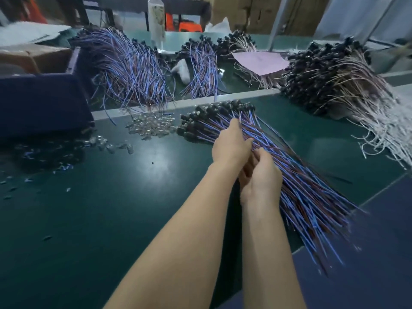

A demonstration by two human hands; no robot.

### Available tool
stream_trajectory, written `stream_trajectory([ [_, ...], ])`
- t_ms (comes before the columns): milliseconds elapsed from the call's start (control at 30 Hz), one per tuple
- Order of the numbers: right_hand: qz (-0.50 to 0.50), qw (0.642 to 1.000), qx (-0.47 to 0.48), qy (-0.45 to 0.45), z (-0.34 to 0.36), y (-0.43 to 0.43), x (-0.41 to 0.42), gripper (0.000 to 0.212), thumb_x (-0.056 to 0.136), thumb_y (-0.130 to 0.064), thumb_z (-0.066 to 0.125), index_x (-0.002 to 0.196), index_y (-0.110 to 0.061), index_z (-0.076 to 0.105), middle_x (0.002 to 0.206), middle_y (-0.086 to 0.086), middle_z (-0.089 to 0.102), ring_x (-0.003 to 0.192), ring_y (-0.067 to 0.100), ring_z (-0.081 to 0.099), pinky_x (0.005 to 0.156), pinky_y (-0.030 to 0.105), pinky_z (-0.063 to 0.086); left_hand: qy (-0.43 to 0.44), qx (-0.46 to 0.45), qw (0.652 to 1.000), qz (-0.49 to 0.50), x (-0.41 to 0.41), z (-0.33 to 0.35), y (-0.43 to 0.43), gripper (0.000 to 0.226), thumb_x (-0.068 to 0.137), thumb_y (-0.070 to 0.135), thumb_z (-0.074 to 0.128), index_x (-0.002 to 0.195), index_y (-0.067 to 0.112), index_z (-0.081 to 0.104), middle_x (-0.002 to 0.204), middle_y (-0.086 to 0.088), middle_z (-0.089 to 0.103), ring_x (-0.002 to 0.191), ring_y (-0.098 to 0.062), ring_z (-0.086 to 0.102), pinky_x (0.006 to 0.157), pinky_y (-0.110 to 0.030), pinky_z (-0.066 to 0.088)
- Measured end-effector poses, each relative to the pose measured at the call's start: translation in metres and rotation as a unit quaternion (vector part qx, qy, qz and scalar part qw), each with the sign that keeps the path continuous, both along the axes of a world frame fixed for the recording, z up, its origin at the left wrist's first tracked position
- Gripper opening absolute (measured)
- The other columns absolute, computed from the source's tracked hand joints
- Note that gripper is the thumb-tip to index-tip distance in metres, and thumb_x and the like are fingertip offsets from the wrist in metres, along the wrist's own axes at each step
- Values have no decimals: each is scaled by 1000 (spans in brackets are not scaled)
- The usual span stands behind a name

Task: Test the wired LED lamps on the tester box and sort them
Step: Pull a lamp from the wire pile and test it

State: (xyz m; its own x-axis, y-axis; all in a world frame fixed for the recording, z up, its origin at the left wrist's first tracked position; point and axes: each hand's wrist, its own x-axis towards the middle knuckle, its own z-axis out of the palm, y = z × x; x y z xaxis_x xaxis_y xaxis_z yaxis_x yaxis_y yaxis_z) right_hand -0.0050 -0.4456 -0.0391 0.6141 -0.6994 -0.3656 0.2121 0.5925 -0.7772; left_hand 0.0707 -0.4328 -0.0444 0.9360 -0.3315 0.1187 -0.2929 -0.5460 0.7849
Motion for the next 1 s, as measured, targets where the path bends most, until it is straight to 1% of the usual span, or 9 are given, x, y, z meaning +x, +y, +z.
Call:
stream_trajectory([
  [133, -11, 1000, -17, 1, 6, 14, 11, 14, 94, -14, 49, 98, -13, 62, 84, -3, 64, 80, 13, 61, 65, 23, 48, 41, -165, 983, 66, 2, 7, 20, 17, 90, 27, 59, 99, 16, 50, 74, 4, 58, 76, -20, 55, 66, -26, 37],
  [200, 4, 999, -43, -3, 13, 28, 19, 13, 93, -11, 48, 93, -16, 60, 86, -2, 60, 83, 15, 57, 74, 27, 47, 46, -256, 960, 107, 4, 20, 42, 7, 91, 21, 57, 90, 16, 51, 71, 8, 53, 72, -15, 52, 62, -19, 37],
  [333, 119, 987, -95, -55, 33, 81, 36, 22, 93, -4, 42, 83, -17, 56, 78, 1, 60, 71, 13, 55, 63, 22, 44, 38, -380, 908, 173, 8, 47, 113, 13, 92, 14, 52, 82, 22, 53, 87, -5, 61, 78, -17, 55, 73, -30, 46],
  [467, 252, 947, -189, -70, 41, 159, 51, 23, 92, -3, 45, 81, -19, 57, 78, -1, 62, 70, 11, 54, 62, 21, 44, 4, -503, 818, 278, -1, 63, 208, 16, 93, 5, 46, 86, 17, 54, 77, -1, 60, 58, -7, 49, 55, -19, 40],
  [567, 360, 884, -292, -67, 36, 224, 56, 20, 91, -3, 48, 84, -17, 60, 79, 1, 63, 66, 9, 56, 61, 22, 46, -16, -545, 756, 362, -11, 66, 279, 19, 93, 5, 44, 84, 20, 52, 79, 4, 58, 61, -5, 50, 56, -18, 40],
  [733, 495, 714, -494, -37, 18, 322, 54, 29, 89, -10, 48, 111, -18, 65, 96, 5, 69, 86, 19, 61, 67, 26, 45, -59, -560, 681, 469, -25, 66, 373, 13, 92, 5, 43, 88, 16, 49, 78, 1, 48, 60, -7, 44, 54, -18, 35],
  [833, 546, 667, -506, -38, 15, 370, 50, 32, 90, -12, 50, 118, -16, 63, 108, 11, 68, 97, 25, 59, 80, 33, 46, -67, -559, 646, 516, -32, 65, 411, 13, 91, 6, 41, 94, 14, 51, 85, -3, 49, 66, -11, 45, 62, -23, 38],
  [933, 579, 586, -567, -6, 13, 402, 51, 13, 90, -16, 49, 92, -12, 61, 94, 11, 63, 89, 30, 52, 64, 37, 39, -78, -565, 616, 543, -35, 65, 433, 15, 91, 5, 40, 88, 16, 51, 89, -6, 50, 72, -17, 46, 69, -29, 40],
  [1000, 586, 562, -583, 28, 14, 412, 53, 25, 89, -11, 47, 64, -12, 42, 68, 7, 48, 73, 28, 41, 50, 33, 28, -83, -574, 606, 545, -36, 65, 440, 19, 92, 5, 40, 84, 19, 49, 90, -7, 51, 74, -17, 48, 70, -29, 41],
])
